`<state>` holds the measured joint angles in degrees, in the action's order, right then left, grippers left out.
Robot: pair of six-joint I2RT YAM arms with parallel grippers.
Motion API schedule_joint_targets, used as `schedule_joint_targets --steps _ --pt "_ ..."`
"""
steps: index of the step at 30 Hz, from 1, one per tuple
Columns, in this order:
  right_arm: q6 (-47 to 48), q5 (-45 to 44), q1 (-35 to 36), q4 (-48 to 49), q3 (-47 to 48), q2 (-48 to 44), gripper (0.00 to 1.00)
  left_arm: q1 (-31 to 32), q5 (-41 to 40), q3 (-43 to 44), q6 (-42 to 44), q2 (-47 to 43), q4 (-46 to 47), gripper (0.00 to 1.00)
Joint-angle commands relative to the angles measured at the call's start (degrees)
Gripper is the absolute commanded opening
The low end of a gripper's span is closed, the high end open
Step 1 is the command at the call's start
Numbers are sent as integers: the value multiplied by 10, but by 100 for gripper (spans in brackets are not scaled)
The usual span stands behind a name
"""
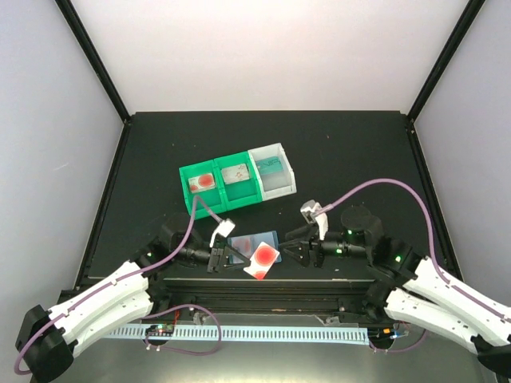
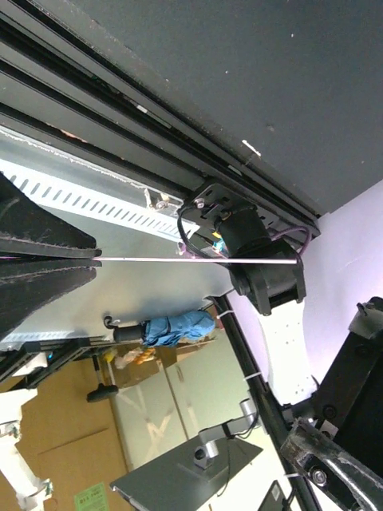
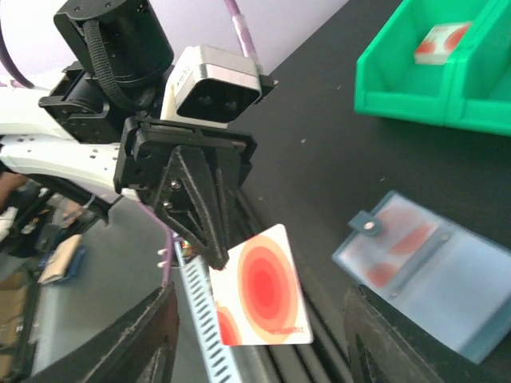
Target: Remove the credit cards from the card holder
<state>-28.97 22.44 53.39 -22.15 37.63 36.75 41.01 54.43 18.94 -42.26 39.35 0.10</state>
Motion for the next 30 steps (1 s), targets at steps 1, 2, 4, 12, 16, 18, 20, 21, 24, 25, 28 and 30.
schedule_joint_targets --steps 1,2,4,12,16,18,20,21,24,25,28,30 --pt "31 72 2 -10 30 48 60 2 35 26 29 1 -14 2" --pt "33 79 2 -11 33 62 61 2 37 25 30 2 -12 2" --pt "33 95 2 -8 35 84 61 3 40 23 33 2 -9 2" --pt "36 158 2 30 31 149 54 4 44 14 33 0 5 2" --pt "28 179 2 57 23 156 34 3 44 11 32 0 6 1" --pt "21 186 2 73 13 154 25 3 45 10 32 -1 6 2" --pt "17 190 2 81 8 152 16 3 44 9 32 -4 6 2" --pt "15 190 2 85 6 150 11 3 43 10 32 -7 4 2" --pt "6 187 2 95 1 144 1 2 22 15 31 -16 -6 3" --pt "0 184 2 101 -2 140 1 2 4 23 33 -21 -22 7" --pt "-28 168 2 126 -11 120 1 1 -50 46 32 -43 -70 26" --pt "-54 152 2 148 -18 104 1 0 -87 61 24 -66 -95 37"
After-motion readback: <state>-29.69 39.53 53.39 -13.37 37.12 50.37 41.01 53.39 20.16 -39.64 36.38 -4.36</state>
